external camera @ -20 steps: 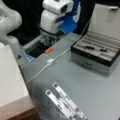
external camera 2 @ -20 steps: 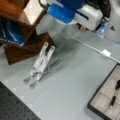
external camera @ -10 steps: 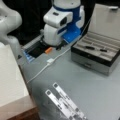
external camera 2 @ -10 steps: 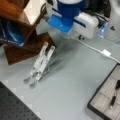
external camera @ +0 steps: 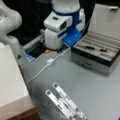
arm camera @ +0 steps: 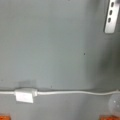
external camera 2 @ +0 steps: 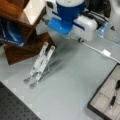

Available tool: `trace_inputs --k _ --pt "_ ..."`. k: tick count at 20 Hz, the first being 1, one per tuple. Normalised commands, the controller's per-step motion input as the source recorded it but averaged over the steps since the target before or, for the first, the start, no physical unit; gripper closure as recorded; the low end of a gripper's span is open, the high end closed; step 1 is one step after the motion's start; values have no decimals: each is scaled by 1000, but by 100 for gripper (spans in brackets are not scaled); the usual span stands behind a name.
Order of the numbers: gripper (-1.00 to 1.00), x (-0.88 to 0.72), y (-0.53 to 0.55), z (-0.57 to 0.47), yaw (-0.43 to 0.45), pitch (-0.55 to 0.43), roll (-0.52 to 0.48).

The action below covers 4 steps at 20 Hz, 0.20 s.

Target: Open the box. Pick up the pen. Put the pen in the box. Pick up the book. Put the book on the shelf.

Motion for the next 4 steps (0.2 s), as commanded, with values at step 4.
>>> trace_inputs --k 4 --pt "-100 -89 25 -84 -109 -135 106"
